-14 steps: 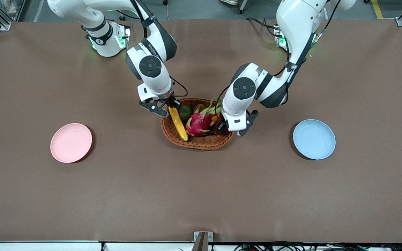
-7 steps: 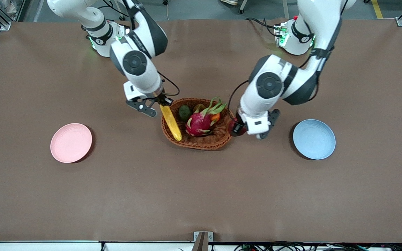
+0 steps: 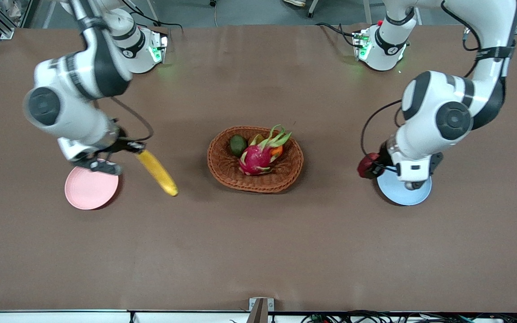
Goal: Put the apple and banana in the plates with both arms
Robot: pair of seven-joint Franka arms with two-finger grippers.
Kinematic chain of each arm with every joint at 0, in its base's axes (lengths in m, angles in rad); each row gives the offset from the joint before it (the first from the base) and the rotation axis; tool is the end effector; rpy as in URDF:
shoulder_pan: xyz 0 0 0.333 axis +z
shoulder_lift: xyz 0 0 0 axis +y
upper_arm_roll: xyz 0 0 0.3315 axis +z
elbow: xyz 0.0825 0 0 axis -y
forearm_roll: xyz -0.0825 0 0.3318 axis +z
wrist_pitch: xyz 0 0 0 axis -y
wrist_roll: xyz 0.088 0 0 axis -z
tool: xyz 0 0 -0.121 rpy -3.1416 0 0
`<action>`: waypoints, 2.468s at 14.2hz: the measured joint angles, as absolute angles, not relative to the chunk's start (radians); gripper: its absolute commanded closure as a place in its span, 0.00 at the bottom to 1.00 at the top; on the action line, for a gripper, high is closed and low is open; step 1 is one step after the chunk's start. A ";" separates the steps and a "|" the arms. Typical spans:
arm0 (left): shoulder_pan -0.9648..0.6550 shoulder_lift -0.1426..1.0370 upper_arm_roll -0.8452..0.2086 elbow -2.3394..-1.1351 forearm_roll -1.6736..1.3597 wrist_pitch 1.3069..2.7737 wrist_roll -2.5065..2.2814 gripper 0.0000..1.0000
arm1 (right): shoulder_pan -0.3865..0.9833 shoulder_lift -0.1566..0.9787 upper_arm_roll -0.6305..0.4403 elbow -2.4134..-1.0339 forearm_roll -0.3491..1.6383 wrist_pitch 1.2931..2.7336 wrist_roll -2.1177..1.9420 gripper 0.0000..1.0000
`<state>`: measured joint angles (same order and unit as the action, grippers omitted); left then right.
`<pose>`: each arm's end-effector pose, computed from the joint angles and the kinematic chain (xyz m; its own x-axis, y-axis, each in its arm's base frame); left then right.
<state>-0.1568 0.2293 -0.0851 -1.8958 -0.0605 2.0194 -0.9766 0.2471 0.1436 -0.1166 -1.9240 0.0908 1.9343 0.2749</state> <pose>0.5394 -0.1348 0.4036 0.7144 0.6898 -0.1179 0.6897 -0.7225 -0.0481 0.5255 0.0788 0.4327 0.9734 -0.1775 -0.1448 -0.1829 -0.9828 -0.0248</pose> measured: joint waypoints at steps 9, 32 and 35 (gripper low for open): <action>0.009 0.263 -0.086 -2.128 0.013 2.291 -0.702 0.71 | -0.148 0.313 -0.115 -1.946 0.071 2.130 -0.254 0.97; 0.089 0.146 -0.090 -2.087 0.019 2.199 -0.540 0.00 | -0.052 0.262 -0.082 -1.390 0.032 1.459 -0.056 0.00; 0.090 0.054 -0.092 -2.050 0.019 2.118 -0.440 0.00 | -0.053 0.264 -0.086 -1.325 0.026 1.438 -0.056 0.00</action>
<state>0.0897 0.0538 -0.0915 -2.0495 0.0195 2.1176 -0.4405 -0.0535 0.2641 -0.0861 -1.3249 0.0260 1.4382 -0.0556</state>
